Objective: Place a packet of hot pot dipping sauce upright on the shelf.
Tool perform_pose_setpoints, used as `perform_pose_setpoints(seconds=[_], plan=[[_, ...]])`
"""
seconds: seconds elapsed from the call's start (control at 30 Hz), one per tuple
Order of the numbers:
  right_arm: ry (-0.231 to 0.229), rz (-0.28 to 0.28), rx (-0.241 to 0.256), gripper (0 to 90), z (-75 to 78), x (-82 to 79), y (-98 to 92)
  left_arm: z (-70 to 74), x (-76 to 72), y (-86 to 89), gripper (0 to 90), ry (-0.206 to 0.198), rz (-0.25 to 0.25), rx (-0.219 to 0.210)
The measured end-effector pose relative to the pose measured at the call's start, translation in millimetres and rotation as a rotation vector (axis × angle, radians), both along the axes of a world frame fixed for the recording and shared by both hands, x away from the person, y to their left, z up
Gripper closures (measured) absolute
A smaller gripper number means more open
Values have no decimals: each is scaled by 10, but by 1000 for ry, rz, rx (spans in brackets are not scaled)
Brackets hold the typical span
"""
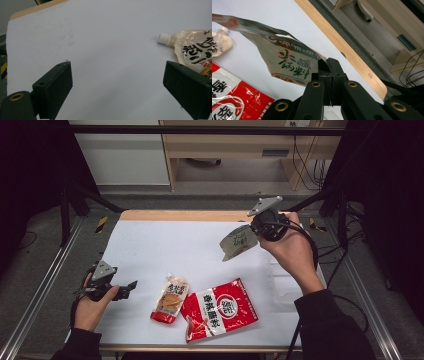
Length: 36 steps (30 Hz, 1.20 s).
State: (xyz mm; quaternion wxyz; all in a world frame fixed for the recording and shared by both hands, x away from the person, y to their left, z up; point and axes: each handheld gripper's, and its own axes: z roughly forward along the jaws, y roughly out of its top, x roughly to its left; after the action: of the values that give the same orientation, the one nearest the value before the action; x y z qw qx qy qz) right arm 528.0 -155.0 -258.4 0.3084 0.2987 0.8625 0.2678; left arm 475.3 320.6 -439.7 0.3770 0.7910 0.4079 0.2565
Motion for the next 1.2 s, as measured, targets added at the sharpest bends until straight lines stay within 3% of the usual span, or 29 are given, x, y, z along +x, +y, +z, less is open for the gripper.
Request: perform_pose_setpoints(seconds=[0.67, 1.2], plan=[[-10, -149, 30, 900, 88, -13, -614, 1, 0, 23, 89, 2, 10, -3], [11, -252, 43, 900, 22, 60, -954, 5, -3, 24, 89, 0, 11, -3]])
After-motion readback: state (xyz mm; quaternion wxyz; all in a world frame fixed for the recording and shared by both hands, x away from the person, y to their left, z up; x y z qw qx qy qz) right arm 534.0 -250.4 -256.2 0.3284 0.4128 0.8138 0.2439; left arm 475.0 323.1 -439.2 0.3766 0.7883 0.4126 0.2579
